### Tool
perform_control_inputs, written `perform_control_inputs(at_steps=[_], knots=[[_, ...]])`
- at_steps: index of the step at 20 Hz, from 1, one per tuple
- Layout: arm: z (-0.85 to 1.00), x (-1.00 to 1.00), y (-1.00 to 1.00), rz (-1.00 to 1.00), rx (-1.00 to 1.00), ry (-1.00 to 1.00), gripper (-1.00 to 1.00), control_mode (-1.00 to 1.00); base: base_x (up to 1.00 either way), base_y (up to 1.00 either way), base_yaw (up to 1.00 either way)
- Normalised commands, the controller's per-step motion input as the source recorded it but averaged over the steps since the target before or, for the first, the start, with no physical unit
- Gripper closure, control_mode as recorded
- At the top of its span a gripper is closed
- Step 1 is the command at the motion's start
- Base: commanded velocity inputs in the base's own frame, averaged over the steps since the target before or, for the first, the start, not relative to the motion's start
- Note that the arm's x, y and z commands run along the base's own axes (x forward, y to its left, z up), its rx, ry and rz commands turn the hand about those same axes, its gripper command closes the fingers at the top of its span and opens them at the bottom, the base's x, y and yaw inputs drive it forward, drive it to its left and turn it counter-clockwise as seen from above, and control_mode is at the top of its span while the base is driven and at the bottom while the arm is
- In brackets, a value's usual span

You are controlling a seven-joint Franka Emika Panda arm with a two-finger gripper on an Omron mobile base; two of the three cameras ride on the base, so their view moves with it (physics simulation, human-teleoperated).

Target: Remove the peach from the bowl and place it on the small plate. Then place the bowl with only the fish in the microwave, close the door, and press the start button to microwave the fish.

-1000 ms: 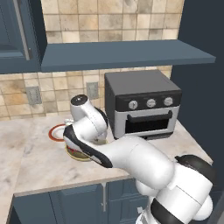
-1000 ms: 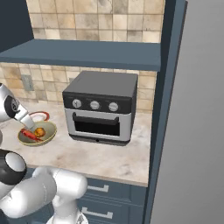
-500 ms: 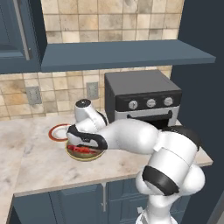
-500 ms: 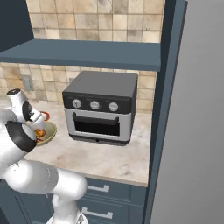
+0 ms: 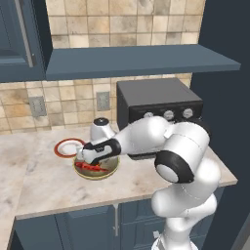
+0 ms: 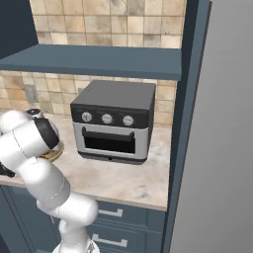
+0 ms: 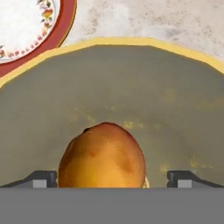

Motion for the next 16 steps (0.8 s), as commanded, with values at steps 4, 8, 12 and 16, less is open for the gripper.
perform_control_inputs(at_steps=[4, 8, 12, 16], knots=[[-0.19, 0.18, 0.0, 0.09, 0.01, 0.0, -1.0, -1.0, 0.0, 0.0, 0.0], [-0.2, 0.04, 0.08, 0.01, 0.0, 0.01, -1.0, -1.0, 0.0, 0.0, 0.0], [-0.24, 0.0, 0.22, 0.0, 0.0, 0.0, 1.0, -1.0, 0.0, 0.0, 0.0], [-0.02, 0.0, 0.01, 0.0, 0.0, 0.0, 1.0, -1.0, 0.0, 0.0, 0.0]])
